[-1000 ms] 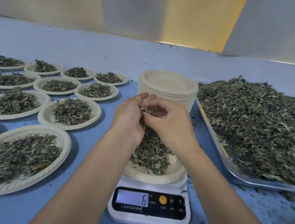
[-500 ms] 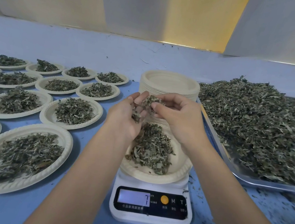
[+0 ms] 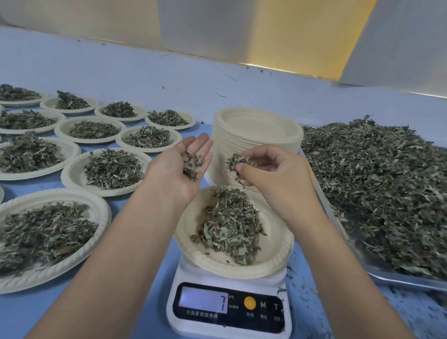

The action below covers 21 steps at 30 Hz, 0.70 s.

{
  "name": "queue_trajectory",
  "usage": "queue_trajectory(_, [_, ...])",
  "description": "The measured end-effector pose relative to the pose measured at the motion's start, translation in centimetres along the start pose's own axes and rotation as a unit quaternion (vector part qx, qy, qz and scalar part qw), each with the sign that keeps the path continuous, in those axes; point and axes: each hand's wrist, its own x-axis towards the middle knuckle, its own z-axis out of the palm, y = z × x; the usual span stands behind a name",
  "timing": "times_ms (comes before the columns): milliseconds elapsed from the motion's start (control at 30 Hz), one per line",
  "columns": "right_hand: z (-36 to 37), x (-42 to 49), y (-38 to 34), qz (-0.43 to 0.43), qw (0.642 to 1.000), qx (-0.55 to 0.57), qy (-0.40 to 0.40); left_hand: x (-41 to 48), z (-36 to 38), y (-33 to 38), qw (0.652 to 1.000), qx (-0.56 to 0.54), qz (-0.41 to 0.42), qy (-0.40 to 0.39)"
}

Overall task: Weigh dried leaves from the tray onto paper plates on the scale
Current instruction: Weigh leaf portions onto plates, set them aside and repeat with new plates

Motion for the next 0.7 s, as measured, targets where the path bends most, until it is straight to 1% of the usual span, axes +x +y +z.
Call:
queue_trajectory(200, [-0.1,0.0,0.0,0.006,1.0,0.007,0.0,0.0,0.0,-0.2,1.0,0.006,-0.002,0.009])
queue_trajectory(300, [0.2,-0.1,-0.3,0.013,0.998,0.062,-0.009,-0.2,0.4,-0.7,1.0,0.015,-0.014,0.005])
queue_trajectory(400, [0.6,-0.2,-0.7,0.016,0.993,0.117,-0.021,-0.5,0.9,-1.6,0.999,0.032,-0.044,-0.002])
queue_trajectory(467, [0.8,-0.3,-0.8,0.006,0.996,0.091,-0.021,-0.8,1.3,-2.1,0.997,0.028,-0.072,-0.006])
queue_trajectory(600, [0.5,-0.6,-1.0,-0.028,0.999,-0.029,-0.02,-1.3,1.9,-2.6,0.996,0.02,-0.088,-0.016])
queue_trajectory(700, [0.0,-0.8,-1.4,-0.025,0.999,-0.037,-0.03,-1.5,2.5,-2.8,0.995,0.038,-0.091,-0.01])
